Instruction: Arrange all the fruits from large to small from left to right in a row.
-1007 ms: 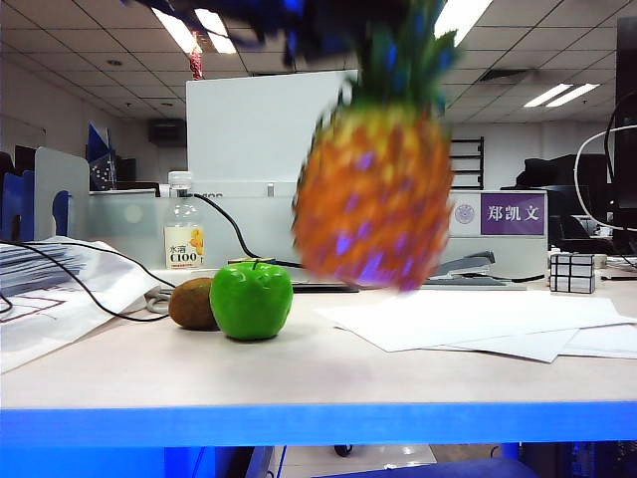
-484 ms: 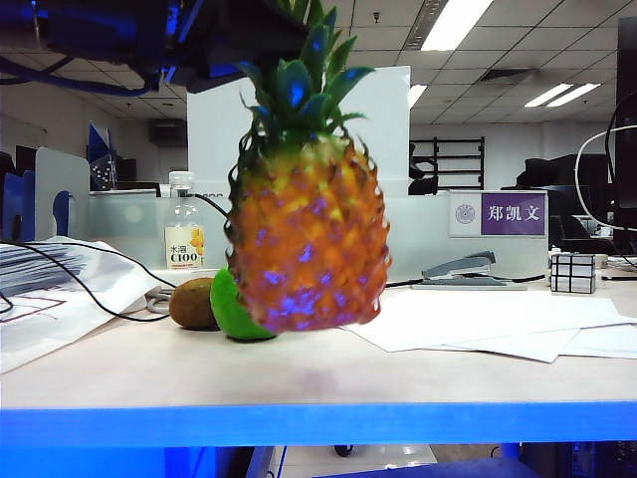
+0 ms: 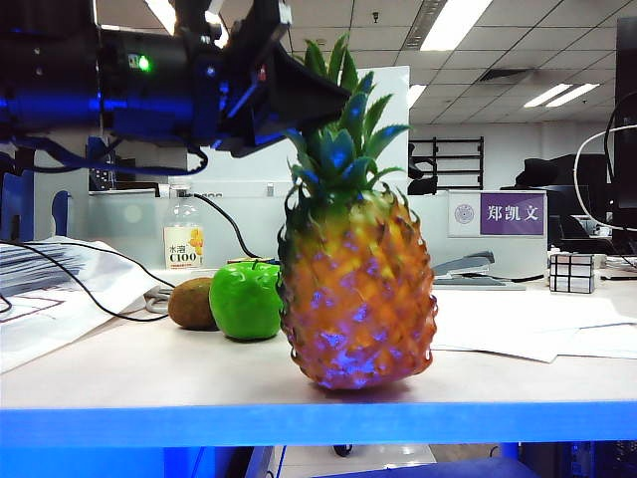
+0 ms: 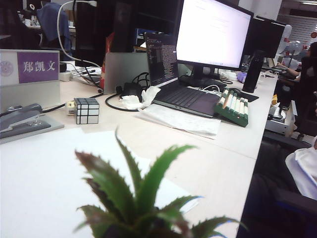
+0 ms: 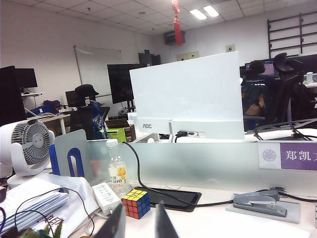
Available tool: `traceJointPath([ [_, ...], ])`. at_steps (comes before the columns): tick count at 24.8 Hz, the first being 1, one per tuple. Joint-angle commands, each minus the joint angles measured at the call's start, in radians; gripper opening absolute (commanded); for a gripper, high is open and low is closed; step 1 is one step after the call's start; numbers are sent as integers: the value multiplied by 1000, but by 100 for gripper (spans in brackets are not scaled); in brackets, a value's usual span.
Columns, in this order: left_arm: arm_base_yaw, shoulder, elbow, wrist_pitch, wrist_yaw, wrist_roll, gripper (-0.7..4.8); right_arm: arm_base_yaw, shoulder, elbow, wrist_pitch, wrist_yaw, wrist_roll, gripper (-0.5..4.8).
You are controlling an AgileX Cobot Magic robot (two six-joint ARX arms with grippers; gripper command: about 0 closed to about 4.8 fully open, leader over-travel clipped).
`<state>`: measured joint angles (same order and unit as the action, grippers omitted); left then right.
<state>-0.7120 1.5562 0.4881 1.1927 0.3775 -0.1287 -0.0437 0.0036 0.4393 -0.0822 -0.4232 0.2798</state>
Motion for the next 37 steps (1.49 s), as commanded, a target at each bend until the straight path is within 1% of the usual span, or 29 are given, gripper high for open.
traceJointPath([
  [1,0,8,5,55,-3,2,-5,0,-2,4,7,-5,0,85],
  [3,0,8,5,58,-23,22,-5,0,-2,4,6,-5,0,85],
  [6,0,8,5,33,-26,27,-3,0,-2,4,3,-5,0,86],
  [8,0,8,5,19,-26,34,10,0,-2,4,3,-4,0,86],
  [10,0,8,5,17,-26,74,92,0,-2,4,3,-5,0,85],
  [12,0,8,5,18,-26,100,105,1,-2,4,3,-5,0,86],
  [13,0,8,5,20,-26,100,129,0,-2,4,3,-5,1,86],
  [15,1,8,5,23,-26,102,201,0,-2,4,3,-5,1,85],
  [17,1,8,5,29,-26,103,295,0,-2,4,1,-5,1,86],
  [18,1,8,8,32,-26,103,333,1,-2,4,-3,-5,1,85],
  [20,1,8,11,52,-26,106,380,1,-2,3,-14,-6,1,85],
  [23,1,8,11,121,-26,119,382,1,-2,4,-26,-6,1,85],
  [25,1,8,11,202,-26,118,382,1,-2,3,-26,-7,5,85],
  [26,2,7,12,249,-41,119,382,1,-2,3,-27,-14,5,85],
  [28,10,-13,28,264,-137,122,382,1,-2,3,-32,-27,5,86],
  [29,32,-23,43,264,-161,121,382,1,-2,4,-35,-28,5,86],
  [31,107,-32,71,258,-154,116,382,1,-2,4,-40,-28,5,86],
  [32,148,-35,78,241,-153,113,382,1,-2,4,-41,-28,5,86],
  [34,250,-50,85,145,-106,107,382,1,-2,4,-41,-44,8,86],
  [35,309,-62,85,65,-63,84,382,1,-2,4,-42,-51,8,86],
  [37,392,-64,85,-95,33,51,382,1,-2,4,-42,-50,8,86],
])
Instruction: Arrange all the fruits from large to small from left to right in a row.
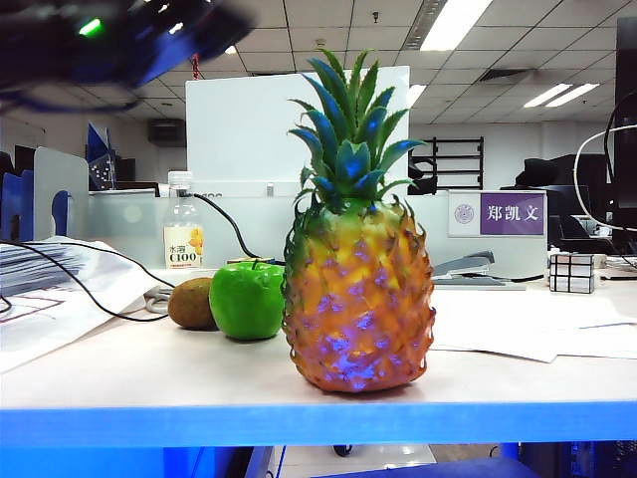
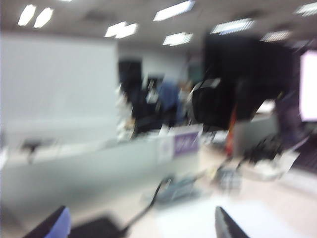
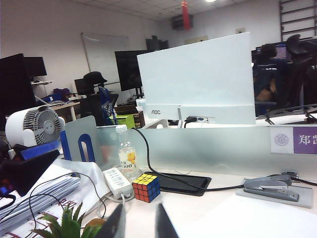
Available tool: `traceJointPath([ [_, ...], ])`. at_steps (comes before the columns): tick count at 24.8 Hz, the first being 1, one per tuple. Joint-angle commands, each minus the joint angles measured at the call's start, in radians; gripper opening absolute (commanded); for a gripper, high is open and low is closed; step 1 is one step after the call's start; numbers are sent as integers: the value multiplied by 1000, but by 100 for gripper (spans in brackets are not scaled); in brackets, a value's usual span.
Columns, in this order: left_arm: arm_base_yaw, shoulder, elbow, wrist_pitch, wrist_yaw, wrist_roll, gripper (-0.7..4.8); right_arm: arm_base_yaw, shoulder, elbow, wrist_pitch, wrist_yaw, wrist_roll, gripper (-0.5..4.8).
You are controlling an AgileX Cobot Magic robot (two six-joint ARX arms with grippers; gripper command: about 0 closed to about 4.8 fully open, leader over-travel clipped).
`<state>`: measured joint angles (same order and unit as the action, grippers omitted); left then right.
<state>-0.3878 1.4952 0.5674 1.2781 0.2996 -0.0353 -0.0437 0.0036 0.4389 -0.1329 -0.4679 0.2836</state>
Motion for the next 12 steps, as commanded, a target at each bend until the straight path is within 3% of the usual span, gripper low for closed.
traceJointPath([
  [1,90,-2,6,-273,145,-43,382,1,-2,4,9,-6,4,86],
  [3,98,10,6,-406,201,26,429,1,-2,4,9,-4,3,86],
  [5,96,50,6,-445,252,65,478,0,-2,3,8,-2,3,86],
  [7,97,95,6,-446,268,63,479,1,-2,3,-17,-12,3,86],
  [10,97,145,6,-448,305,88,479,2,19,11,-170,-189,-37,85],
  [12,97,157,6,-456,307,93,479,1,46,52,-334,-170,-111,85],
])
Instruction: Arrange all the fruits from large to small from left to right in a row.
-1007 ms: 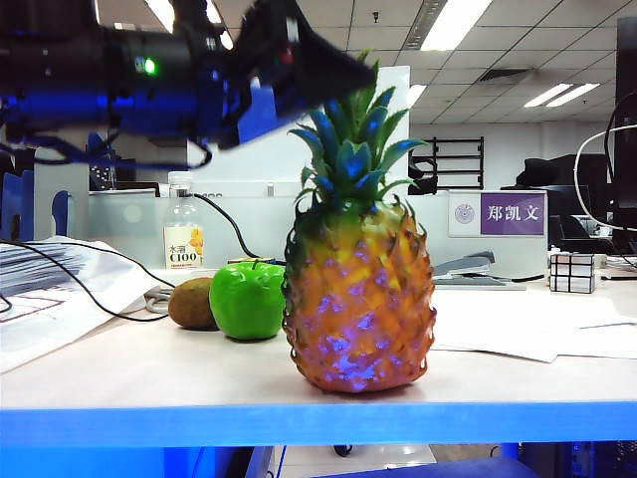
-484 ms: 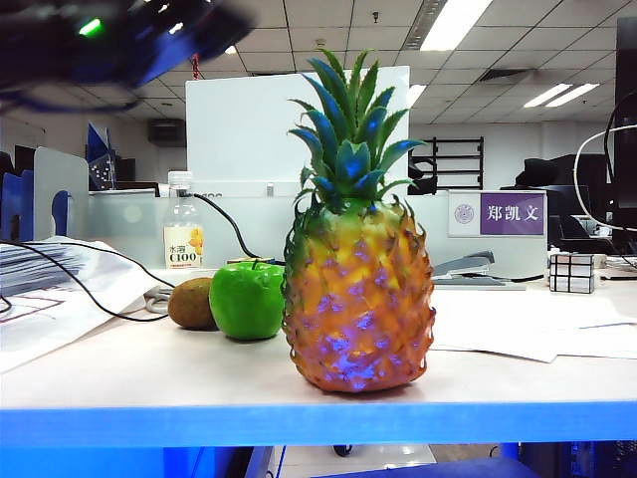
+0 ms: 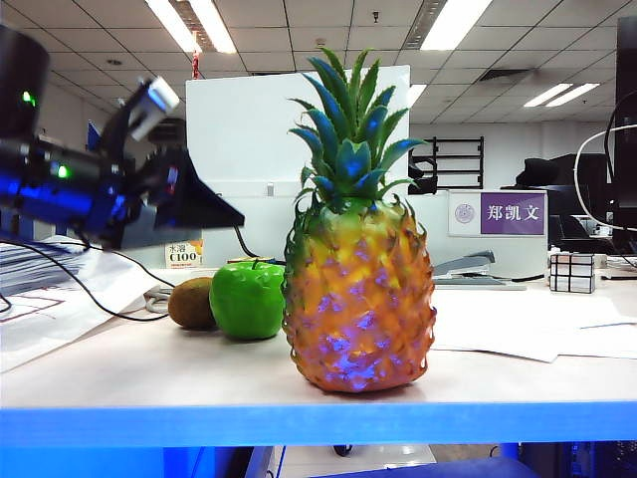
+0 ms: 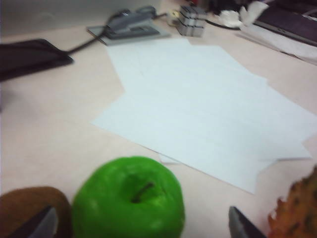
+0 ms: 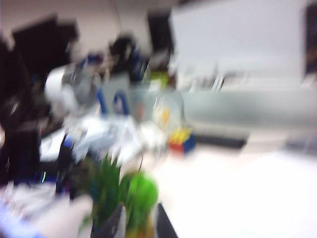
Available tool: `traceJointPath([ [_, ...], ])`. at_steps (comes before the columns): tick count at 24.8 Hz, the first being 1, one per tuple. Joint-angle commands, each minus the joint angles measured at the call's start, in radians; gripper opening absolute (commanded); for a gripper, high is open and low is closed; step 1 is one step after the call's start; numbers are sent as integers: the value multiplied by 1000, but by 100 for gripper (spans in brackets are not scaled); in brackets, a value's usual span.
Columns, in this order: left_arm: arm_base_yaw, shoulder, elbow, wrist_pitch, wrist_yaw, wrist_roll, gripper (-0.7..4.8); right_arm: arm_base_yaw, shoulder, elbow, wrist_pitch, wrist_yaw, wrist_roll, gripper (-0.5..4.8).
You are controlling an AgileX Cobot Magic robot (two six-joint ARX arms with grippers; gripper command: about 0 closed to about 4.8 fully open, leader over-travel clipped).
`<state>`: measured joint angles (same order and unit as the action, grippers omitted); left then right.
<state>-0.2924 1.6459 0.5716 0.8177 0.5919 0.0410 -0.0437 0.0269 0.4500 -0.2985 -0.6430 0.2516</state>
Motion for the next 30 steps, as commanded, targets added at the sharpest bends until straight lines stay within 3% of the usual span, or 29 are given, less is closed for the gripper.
traceJointPath([
  [1,1,6,2,-11,8,39,479,0,36,76,-230,54,-139,85],
  [5,1,8,2,-32,-14,109,479,2,114,231,-350,225,-254,69],
  [7,1,18,3,-29,-29,109,479,5,206,322,-449,230,-277,22],
  [12,1,52,4,-5,-26,108,479,92,432,592,-646,301,-360,18],
  [21,1,59,15,8,6,89,479,299,838,1013,-750,312,-362,17],
  [30,0,64,15,30,42,56,479,510,1069,1138,-742,415,-367,17],
])
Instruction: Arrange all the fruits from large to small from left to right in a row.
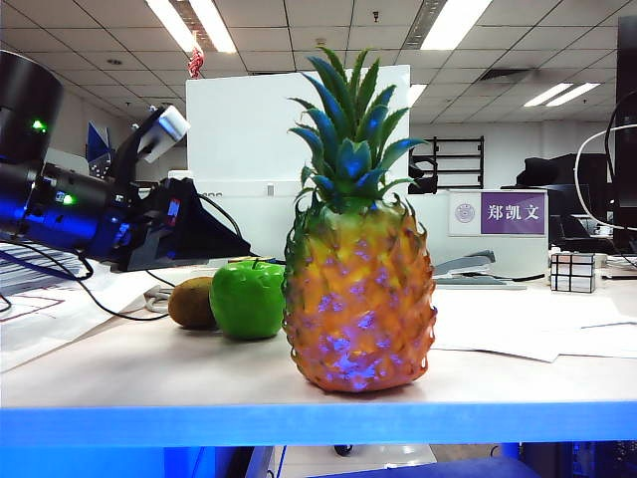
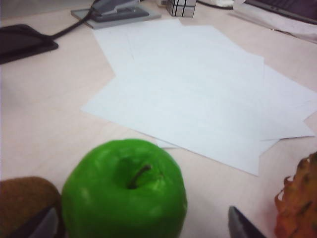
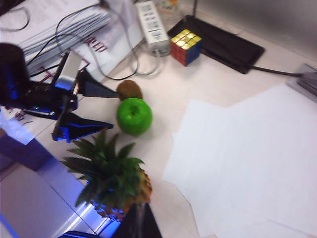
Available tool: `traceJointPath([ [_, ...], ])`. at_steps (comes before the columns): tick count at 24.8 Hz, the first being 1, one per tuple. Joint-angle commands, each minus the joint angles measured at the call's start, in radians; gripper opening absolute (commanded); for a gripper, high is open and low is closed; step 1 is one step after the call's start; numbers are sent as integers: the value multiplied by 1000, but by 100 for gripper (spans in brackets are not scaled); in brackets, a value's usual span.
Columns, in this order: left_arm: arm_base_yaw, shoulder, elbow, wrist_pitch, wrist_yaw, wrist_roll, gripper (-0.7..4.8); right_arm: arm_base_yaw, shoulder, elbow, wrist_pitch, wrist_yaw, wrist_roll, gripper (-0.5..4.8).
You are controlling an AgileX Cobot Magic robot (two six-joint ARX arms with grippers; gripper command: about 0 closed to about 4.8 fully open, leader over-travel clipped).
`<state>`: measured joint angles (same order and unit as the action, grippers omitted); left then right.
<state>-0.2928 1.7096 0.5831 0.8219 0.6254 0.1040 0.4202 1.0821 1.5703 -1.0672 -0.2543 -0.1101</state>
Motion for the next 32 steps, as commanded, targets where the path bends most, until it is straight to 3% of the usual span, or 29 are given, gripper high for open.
traceJointPath([
  [1,-1,1,4,26,8,-6,479,75,23,19,42,32,-6,17],
  [7,-53,100,66,32,23,-3,479,126,23,23,68,52,-6,17],
  [14,-138,157,134,32,-114,89,479,126,14,31,47,55,-6,17],
  [32,-143,225,142,101,-109,79,479,126,15,31,51,79,-6,17],
])
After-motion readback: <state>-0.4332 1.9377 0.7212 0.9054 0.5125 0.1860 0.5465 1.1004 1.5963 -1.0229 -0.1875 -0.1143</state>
